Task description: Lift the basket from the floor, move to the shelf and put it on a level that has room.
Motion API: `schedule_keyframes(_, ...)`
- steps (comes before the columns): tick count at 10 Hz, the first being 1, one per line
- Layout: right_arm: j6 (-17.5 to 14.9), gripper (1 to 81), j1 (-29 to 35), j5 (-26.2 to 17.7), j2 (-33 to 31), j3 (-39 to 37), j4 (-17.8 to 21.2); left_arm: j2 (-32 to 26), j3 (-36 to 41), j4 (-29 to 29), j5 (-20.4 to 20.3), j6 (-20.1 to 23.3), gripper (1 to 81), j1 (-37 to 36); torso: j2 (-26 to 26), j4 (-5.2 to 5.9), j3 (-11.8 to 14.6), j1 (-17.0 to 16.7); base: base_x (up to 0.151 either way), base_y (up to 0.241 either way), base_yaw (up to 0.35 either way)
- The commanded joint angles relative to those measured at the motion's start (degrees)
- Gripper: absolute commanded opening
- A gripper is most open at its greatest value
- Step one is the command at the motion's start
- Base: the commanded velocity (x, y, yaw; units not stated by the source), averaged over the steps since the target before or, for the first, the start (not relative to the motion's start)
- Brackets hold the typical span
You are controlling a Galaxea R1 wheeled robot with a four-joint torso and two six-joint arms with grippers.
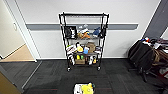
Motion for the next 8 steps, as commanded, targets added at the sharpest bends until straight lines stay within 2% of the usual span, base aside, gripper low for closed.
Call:
schedule_keyframes(1, 0.1, 81.1, 0.8, -3.4, 0.0, 0.1, -0.2, -0.7, -0.1, -0.2, 3.8, 0.6, 81.1, -0.8, 0.0, 0.0, 0.0, 0.0, 0.104, 0.0, 0.0)
schedule_keyframes(8, 0.1, 81.1, 1.0, -3.4, 0.0, -0.6, -0.2, -0.5, -0.1, -0.2, 3.8, 0.6, 81.1, -0.8, 0.0, 0.0, 0.0, 0.0, 0.112, 0.0, 0.0)
